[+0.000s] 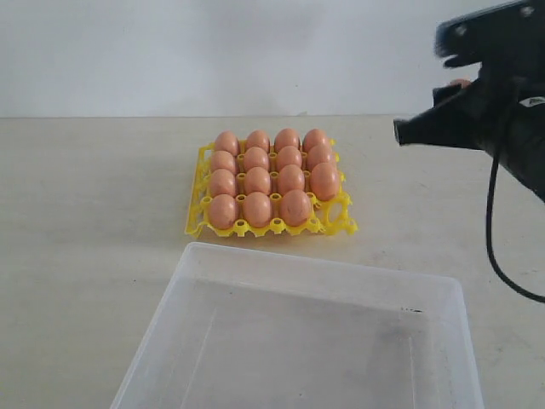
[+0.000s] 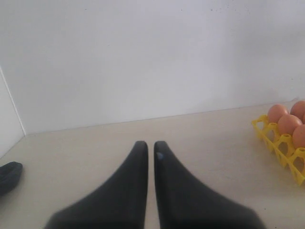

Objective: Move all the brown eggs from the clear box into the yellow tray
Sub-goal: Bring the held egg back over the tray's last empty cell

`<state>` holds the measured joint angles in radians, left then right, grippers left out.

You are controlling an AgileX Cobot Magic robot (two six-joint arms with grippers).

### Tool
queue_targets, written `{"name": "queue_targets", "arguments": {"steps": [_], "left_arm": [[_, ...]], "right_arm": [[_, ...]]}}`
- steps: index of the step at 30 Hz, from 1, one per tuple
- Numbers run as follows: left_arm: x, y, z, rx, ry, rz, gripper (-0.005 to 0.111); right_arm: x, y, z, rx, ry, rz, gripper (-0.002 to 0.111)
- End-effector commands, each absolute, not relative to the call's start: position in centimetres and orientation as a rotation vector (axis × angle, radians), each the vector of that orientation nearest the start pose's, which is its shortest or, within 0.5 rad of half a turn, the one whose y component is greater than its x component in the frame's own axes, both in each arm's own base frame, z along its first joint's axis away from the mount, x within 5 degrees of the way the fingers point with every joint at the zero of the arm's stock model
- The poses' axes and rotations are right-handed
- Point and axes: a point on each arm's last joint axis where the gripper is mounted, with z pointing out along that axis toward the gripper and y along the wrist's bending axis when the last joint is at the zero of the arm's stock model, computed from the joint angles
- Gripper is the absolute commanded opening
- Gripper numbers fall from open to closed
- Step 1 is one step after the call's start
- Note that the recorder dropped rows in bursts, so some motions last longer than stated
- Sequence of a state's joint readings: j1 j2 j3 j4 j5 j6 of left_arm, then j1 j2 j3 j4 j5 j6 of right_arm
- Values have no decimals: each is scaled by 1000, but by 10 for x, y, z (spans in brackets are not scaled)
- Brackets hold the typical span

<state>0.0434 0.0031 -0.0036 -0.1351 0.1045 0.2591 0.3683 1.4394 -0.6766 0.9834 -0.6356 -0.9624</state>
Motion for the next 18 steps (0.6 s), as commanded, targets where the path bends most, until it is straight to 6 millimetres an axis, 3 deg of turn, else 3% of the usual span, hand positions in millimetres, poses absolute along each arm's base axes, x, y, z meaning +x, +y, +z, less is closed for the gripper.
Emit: {"name": "queue_targets", "arguments": {"steps": [1, 8, 9, 12, 13, 16, 17, 18], "left_arm": [[56, 1, 204, 80, 1581, 116, 4], [56, 1, 204, 80, 1582, 115, 4], [56, 1, 204, 80, 1582, 115, 4], [56, 1, 204, 80, 1582, 115, 4], [56, 1, 204, 80, 1582, 115, 4], [56, 1, 204, 80, 1582, 115, 4], [56, 1, 204, 80, 1582, 115, 4], [56, 1, 204, 80, 1582, 115, 4]], "right_arm": [[284, 62, 258, 502, 1630, 221, 0], [284, 64, 281, 964, 1176, 908, 0], [283, 72, 294, 777, 1124, 976, 0], [272, 101, 314, 120, 1121, 902, 0], [266, 121, 316, -208, 1163, 896, 0], [265, 143, 295, -727, 1391, 680, 0], [270, 139, 279, -845, 1542, 491, 0], [276, 131, 271, -831, 1644, 372, 0]]}}
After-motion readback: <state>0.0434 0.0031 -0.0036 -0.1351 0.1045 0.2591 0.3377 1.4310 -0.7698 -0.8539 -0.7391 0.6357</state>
